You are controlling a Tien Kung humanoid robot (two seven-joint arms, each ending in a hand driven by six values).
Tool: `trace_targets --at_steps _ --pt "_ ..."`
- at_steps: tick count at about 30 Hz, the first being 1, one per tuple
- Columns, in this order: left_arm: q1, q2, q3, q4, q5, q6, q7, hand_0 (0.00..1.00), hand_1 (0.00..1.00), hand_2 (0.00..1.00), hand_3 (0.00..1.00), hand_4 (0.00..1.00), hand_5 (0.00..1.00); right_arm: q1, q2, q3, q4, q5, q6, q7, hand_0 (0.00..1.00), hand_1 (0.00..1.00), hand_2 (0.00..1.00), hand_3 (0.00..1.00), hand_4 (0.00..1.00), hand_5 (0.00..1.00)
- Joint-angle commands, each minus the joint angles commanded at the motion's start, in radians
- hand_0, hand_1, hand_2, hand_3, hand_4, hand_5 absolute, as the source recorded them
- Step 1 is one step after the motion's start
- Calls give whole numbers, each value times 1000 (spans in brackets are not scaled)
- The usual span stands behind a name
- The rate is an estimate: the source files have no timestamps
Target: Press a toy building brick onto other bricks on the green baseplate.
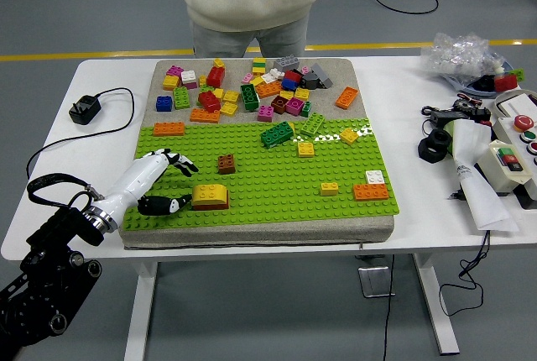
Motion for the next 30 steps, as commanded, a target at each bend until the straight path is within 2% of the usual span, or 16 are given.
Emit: trace_targets --at_steps 22,25,30 --pt "-4 5 -15 -4 2 3 2 917 761 588 623 756 2 0 1 0 0 1 1 -1 802 731 754 737 998 667" --pt "-7 13 -35 -11 2 2 2 918 762 588 623 755 2 0 0 1 0 1 1 -1 803 732 754 738 998 667" --pt "6 29 -49 -68 -11 -12 9 924 762 589 622 769 6 0 -1 3 0 1 2 -1 802 732 754 738 998 667"
